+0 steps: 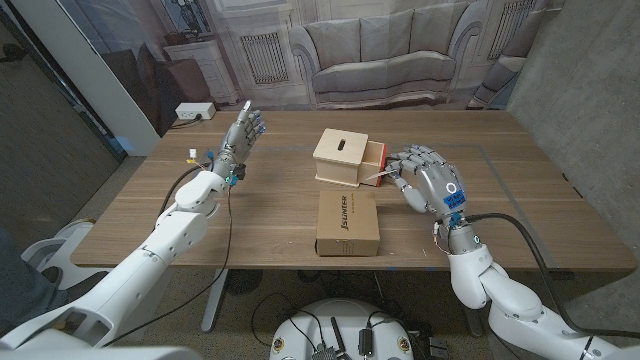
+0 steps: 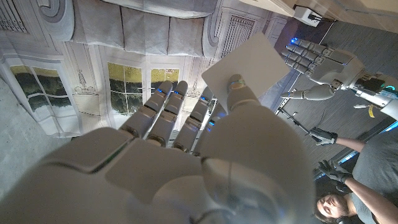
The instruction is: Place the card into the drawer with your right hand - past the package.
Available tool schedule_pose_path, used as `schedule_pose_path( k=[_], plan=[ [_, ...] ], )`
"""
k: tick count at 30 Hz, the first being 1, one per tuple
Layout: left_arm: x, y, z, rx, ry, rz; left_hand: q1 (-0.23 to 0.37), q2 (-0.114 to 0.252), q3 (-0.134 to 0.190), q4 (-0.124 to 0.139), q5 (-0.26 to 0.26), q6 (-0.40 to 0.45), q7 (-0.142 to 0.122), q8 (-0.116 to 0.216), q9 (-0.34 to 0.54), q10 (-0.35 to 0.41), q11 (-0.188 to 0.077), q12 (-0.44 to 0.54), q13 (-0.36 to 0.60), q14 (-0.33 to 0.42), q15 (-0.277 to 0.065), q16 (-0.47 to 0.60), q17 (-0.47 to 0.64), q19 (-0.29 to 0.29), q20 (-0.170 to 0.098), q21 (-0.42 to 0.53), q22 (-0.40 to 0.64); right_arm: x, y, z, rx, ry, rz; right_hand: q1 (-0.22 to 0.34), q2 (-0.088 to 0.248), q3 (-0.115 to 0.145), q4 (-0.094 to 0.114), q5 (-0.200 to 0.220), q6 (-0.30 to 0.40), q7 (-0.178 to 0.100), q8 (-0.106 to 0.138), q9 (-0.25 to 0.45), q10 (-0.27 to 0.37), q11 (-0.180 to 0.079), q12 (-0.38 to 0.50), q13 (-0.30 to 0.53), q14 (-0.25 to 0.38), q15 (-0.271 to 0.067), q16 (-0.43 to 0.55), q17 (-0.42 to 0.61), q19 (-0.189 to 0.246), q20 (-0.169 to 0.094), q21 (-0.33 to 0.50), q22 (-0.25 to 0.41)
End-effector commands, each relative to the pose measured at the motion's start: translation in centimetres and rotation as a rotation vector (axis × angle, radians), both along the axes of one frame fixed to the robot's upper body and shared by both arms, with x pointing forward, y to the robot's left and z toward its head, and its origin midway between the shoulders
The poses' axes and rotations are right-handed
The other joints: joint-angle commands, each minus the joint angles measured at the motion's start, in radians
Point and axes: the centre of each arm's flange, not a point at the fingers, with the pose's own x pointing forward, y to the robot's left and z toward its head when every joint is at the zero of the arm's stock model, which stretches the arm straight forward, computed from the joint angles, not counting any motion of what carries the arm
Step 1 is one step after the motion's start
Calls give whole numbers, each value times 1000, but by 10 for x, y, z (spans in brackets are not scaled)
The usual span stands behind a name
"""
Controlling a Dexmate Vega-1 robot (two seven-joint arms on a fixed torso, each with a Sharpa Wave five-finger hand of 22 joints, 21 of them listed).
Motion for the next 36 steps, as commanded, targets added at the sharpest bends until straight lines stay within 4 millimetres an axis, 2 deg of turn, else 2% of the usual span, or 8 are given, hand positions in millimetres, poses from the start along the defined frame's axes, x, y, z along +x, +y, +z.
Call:
schedule_pose_path(
  k=[1, 36],
  plan=[
    [-7, 4, -3, 10, 3, 25, 7, -1, 0, -1, -1, 5, 1, 0, 2, 8, 1, 4, 4, 2, -1, 3, 4, -1, -4, 1, 2, 12, -7, 14, -18, -14, -3, 6, 3, -2, -1, -2, 9, -2, 7, 2, 10, -3, -2, 2, 10, -148, 0, 3, 4, -119, 4, 3],
    [-5, -1, -9, 4, 6, 11, 12, 4, -2, -2, -5, 7, 1, 1, 2, 8, 2, 3, 4, 4, -1, 2, 4, -1, -4, 1, 1, 51, -9, 51, -82, -54, -13, 4, 5, -5, 0, -2, 6, -2, 10, -8, 14, -2, -7, 2, 13, -150, -2, 2, 3, -123, 3, 3]
  ],
)
